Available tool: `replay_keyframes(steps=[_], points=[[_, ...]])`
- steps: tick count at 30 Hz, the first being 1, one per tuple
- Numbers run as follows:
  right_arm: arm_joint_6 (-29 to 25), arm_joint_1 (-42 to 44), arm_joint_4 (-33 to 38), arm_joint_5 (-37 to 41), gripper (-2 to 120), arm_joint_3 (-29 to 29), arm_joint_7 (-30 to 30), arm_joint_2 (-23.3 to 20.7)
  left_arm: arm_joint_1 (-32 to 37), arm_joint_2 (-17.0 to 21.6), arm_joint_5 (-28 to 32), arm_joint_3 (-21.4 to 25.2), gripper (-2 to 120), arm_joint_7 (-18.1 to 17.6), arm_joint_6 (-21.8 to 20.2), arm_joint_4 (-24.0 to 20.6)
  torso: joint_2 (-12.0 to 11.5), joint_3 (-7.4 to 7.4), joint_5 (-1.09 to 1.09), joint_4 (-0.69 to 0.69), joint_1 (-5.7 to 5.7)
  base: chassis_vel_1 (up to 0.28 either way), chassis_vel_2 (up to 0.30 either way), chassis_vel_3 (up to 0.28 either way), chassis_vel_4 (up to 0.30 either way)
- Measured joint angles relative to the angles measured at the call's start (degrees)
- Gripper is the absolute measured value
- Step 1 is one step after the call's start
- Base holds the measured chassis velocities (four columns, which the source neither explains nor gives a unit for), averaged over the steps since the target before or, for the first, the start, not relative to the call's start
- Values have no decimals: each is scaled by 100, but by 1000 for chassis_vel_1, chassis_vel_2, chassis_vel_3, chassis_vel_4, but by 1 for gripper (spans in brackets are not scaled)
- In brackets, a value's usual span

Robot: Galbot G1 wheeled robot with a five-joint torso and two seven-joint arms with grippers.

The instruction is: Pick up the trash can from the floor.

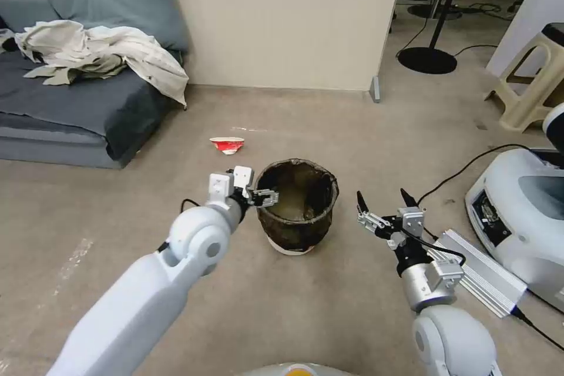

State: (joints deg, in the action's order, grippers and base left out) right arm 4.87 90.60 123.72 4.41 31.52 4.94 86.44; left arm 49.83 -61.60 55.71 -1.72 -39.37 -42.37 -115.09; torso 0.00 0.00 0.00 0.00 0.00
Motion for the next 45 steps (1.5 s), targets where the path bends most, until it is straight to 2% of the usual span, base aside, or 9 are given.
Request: replay_keyframes(steps=[1, 6, 19, 26, 45], points=[[-2, 4, -1, 0, 100, 0, -1, 0, -98, -95, 128, -43, 100, -203, 0, 94, 0, 0, 0, 1, 0, 0, 0, 0, 0], [-2, -6, -30, 12, 100, -4, -19, -9, -325, -385, 380, -143, 100, -563, 3, 402, 0, 0, 1, 0, 0, 0, 0, 0, 0], [12, -99, -212, 51, 100, -5, -82, -71, -579, -915, 455, -16, 100, -1034, 15, 1221, 0, 0, 0, 0, 0, 0, 0, 0, 0], [11, -100, -251, 64, 100, 14, -122, -90, -611, -941, 442, 153, 100, -1062, 19, 1454, 0, 0, 0, 1, 0, 0, 0, 0, 0], [-46, -108, -320, 81, 100, -10, -147, -67, -665, -1126, 435, 126, 100, -1138, 23, 2083, 0, -1, 0, 1, 0, 0, 0, 0, 0]])
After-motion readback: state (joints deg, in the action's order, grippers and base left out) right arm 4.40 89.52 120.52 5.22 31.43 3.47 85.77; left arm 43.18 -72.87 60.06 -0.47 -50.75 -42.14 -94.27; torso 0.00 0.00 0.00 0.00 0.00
